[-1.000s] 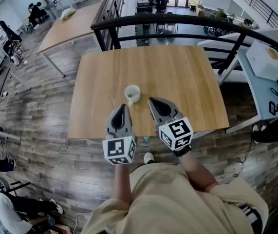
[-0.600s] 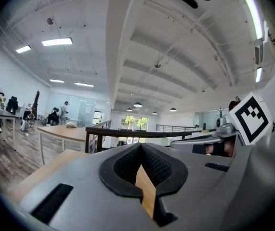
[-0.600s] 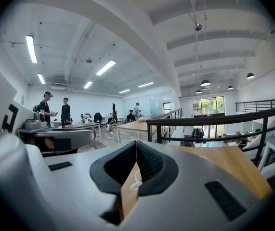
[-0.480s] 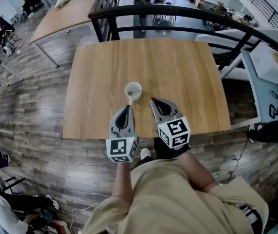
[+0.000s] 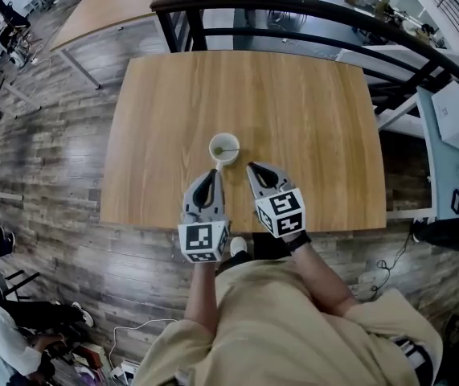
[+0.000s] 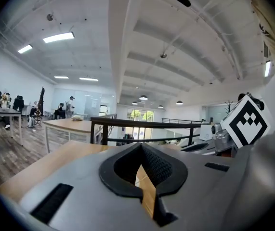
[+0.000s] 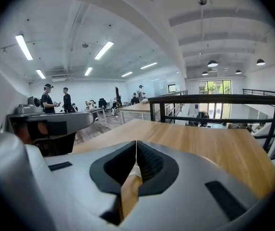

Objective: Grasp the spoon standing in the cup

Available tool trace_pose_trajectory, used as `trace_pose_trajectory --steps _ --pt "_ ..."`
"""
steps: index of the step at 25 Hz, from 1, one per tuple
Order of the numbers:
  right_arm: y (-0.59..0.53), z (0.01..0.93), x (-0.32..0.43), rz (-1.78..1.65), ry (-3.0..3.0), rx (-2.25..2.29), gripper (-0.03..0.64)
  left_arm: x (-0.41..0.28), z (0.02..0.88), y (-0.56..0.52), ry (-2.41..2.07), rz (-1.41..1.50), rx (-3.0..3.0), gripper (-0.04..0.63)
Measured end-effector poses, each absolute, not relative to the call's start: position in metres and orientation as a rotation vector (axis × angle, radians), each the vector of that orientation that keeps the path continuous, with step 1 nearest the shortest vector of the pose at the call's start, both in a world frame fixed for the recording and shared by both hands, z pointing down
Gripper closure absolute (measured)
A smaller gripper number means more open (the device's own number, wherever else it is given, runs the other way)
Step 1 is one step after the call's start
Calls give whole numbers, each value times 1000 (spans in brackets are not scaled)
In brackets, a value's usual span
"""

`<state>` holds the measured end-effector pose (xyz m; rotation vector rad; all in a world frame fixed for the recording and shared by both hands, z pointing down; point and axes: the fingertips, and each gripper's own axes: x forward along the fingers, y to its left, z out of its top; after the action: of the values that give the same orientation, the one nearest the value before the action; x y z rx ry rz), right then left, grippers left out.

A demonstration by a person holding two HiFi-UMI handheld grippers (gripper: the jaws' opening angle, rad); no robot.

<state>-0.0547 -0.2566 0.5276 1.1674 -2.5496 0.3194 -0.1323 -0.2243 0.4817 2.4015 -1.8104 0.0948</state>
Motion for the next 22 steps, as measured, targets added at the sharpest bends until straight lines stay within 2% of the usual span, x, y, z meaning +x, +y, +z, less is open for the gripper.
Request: trace_pose_trajectory --steps 13,16,22 --pt "-302 610 -61 479 -2427 1071 597 -140 529 -277 -1785 149 2309 591" --pt "-310 630 -62 548 -2395 1068 512 -141 539 -287 -1777 158 2294 591" --pt "-329 655 -69 675 -2371 1070 480 -144 560 -301 -1769 224 2261 591"
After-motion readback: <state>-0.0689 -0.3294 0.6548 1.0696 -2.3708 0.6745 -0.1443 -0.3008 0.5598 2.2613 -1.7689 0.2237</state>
